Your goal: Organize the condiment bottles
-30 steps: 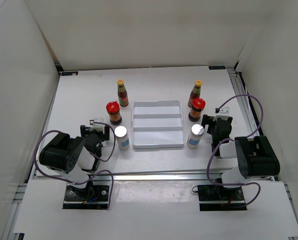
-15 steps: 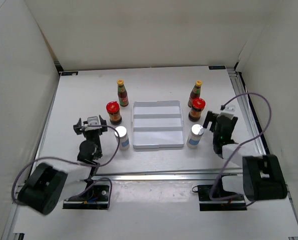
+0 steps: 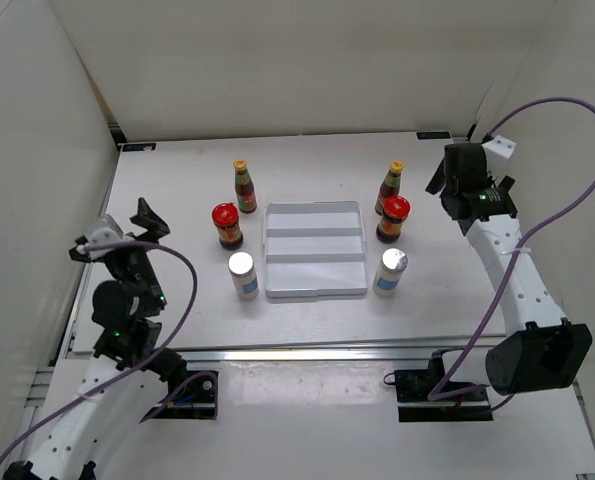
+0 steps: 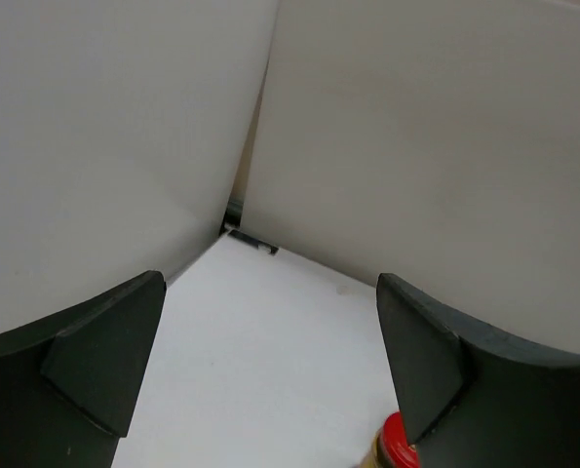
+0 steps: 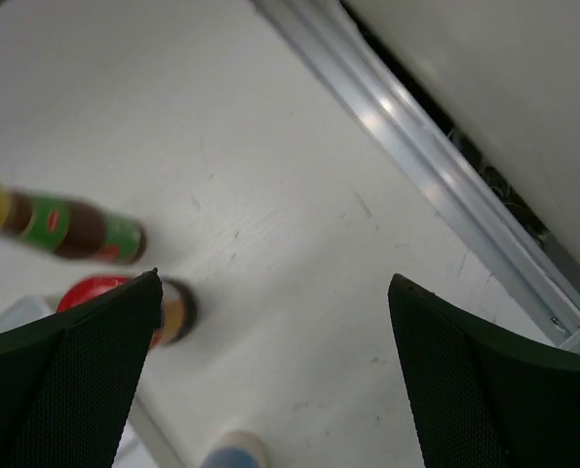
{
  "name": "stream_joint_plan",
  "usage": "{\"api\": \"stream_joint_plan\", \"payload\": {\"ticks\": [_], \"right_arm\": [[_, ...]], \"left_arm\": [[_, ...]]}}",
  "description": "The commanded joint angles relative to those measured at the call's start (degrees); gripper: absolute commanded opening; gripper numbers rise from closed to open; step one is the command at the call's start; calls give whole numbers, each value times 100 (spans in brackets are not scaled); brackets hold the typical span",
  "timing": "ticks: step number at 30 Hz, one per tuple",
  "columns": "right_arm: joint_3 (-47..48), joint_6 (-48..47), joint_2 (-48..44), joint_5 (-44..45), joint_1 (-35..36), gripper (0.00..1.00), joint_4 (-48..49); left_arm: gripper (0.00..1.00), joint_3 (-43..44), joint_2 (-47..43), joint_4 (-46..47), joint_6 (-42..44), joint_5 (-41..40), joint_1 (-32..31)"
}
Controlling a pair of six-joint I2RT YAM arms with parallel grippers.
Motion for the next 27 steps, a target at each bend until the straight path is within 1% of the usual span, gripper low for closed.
{"api": "stream_joint_plan", "payload": {"ticks": [1,2,3,5,6,7,8,11,12,13,16,17,18,19,22,24,27], "right_arm": [[311,-302,-349,-1113,387,100,-1120],[311,-303,-490,-1490,449,100,-1120],[250,-372,-648,-1702,449,100,-1120],[135,-601,-1096,-2247,502,100,-1032],[135,-706,-1211,-2606,502,100,-972],[135,-846,-1395,-3506,502,100,-971],[135,-1004,-1466,-3906,502,100,-971],[135,-1067,-1721,-4673,502,100,-1129],[187,-1172,-1774,-4762,502,100,-1242],[188,-1234,-1870,-4633,502,100,-1478],[188,-1497,-2002,-4228,502,100,-1814],[188,-1568,-2003,-4297,502,100,-1893],[188,-1708,-2055,-4602,502,100,-1894],[101,-1787,-2056,-4814,502,100,-1772],[-119,-1683,-2117,-4816,502,100,-1552],[-120,-1735,-1767,-4719,502,100,-1551],[-409,-1735,-1423,-4728,564,100,-1358]], "left_arm": [[100,1412,263,-4088,-1833,-825,-28],[100,1894,387,-4783,-2480,-826,-28],[100,2012,492,-5495,-2791,-878,-28],[100,1952,555,-5616,-3283,-879,-28],[100,1891,555,-5616,-3356,-600,-28],[100,1890,659,-5616,-3139,-267,-28],[100,1890,739,-5512,-2580,354,-28],[100,1829,879,-5433,-2303,903,-80],[100,1777,880,-5353,-2302,905,-80],[100,1776,932,-5283,-2302,905,-80],[100,1600,1081,-5107,-2389,563,-80],[100,1531,1082,-5107,-2442,563,-80],[100,1530,1082,-5046,-2512,623,-80],[100,1460,1082,-4941,-2513,876,-80],[100,1398,977,-4817,-2513,1203,-80],[100,1398,907,-4817,-2513,1204,-142],[100,1346,565,-4817,-2443,1616,-195]]}}
